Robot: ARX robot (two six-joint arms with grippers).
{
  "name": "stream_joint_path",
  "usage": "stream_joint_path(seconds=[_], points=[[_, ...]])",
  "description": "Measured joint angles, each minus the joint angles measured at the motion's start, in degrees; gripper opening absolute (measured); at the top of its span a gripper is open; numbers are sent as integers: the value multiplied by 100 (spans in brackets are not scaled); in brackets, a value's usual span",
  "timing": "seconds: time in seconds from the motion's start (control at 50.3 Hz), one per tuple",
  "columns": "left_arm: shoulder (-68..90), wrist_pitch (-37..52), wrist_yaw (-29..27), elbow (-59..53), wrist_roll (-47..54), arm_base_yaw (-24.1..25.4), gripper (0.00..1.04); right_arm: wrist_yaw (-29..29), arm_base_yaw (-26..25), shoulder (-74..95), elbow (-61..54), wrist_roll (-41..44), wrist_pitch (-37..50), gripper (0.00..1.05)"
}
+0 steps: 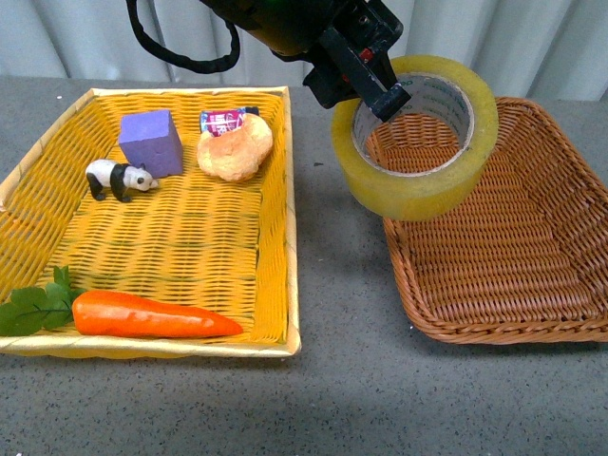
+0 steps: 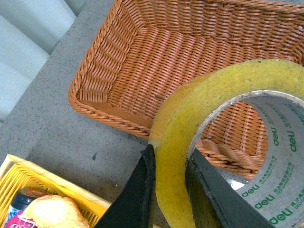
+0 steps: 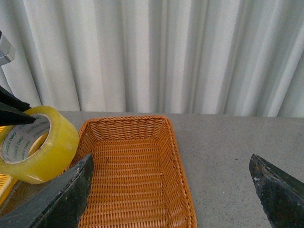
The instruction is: Move tape to another basket
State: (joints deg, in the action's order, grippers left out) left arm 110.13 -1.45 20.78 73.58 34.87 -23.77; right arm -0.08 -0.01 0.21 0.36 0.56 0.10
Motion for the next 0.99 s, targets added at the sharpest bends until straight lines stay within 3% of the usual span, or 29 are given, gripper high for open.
stream_joint_path(seconds=[0.119,0.199,0.239,0.537,0.994], points=[[0,0,2,0,-2,0,15,59,11,13,0,4,-15,96],[0,0,-2,2,-4,0,15,848,219,481,173,24,-249,96],[0,0,4,2,-4,0,15,973,223,861,271,9,-144,96],[2,2,2,7,-13,0,15,179,269,4312,1552,-24,1473,96],[2,2,7,7,-17,-2,15,-258,1344,7914,3766,-363,846,96]])
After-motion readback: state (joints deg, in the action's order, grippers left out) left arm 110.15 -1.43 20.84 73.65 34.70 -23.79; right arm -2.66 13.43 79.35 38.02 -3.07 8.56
